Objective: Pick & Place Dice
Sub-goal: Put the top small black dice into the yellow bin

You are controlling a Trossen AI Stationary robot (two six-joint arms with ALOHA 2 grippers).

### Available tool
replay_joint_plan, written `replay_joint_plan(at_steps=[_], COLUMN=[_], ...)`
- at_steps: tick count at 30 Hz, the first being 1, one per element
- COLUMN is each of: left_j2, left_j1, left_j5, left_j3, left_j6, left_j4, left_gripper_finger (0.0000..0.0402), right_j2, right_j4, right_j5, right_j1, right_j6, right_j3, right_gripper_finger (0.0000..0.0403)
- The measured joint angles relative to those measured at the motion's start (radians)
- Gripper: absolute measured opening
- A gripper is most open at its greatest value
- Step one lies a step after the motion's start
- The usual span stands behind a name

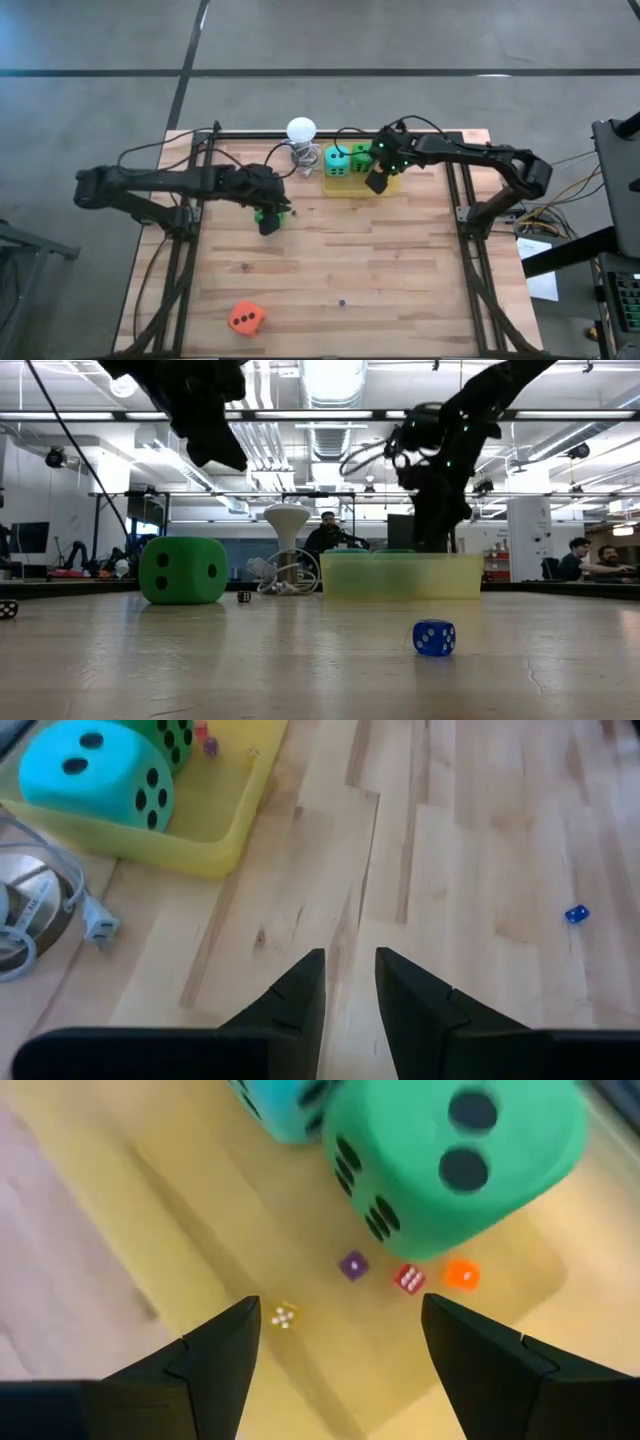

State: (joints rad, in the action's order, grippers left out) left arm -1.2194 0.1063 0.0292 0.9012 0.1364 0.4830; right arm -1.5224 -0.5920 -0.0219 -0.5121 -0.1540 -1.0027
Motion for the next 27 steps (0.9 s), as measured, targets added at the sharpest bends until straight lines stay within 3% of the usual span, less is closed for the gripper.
replay_joint_plan(at_steps=[8, 21, 27], left_j2=[-0.232, -0.418, -0.511], left_j1=[0.000, 0.001, 0.000], left_j5=[-0.016, -0.167, -0.216], left_j3=[0.158, 0.239, 0.240], left_j6=[-0.144, -0.540, -0.607], left_j4=[0.223, 0.233, 0.234], left_gripper_finger=[0.0098, 0.0098, 0.0098], right_j2=[0.215, 0.649, 0.774], right_j4=[-0.008, -0.010, 0.005], right_j5=[0.093, 0.124, 0.162], right_j1=[0.133, 0.408, 0.473], right_j6=[-0.029, -0.216, -0.308], right_j3=[0.031, 0.178, 0.260], right_gripper_finger=[0.0248, 0.0235, 0.0235])
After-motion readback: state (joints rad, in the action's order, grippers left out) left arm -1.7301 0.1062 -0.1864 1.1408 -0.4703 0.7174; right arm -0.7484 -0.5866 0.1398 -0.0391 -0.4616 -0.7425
